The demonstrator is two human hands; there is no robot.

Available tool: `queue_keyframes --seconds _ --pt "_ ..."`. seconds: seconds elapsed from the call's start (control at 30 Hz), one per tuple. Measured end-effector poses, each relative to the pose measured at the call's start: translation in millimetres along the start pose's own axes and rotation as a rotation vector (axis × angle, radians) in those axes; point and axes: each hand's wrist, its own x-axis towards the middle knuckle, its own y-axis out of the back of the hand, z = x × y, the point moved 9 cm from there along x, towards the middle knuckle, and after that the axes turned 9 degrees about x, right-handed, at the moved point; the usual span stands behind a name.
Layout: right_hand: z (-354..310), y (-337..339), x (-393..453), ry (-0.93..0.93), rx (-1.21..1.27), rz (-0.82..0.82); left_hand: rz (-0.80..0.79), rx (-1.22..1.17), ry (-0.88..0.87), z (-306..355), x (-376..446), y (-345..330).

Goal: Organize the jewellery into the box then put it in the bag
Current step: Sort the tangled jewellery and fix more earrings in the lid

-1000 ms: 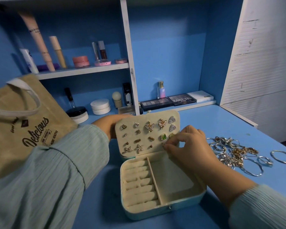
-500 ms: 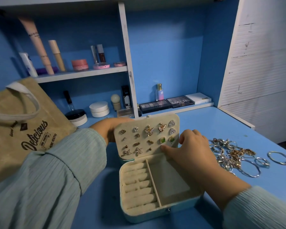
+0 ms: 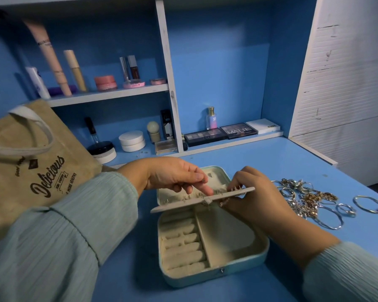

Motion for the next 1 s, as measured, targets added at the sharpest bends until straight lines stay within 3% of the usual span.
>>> queue_keyframes --seconds 0.27,0.43,1.0 --pt "-3.1 -0.5 -0.9 0.027 -0.01 -0.018 0.254 0.293 -0.043 17.1 1.5 4.3" --pt "-0.9 -0.3 -2.2 0.01 0.002 -0.015 0.247 0.441 -0.062 24.5 2.8 -3.3" --pt "-2.0 -0.5 -4.3 -0.008 0.023 -0.038 0.243 0.484 -0.054 20.7 4.6 -7.2"
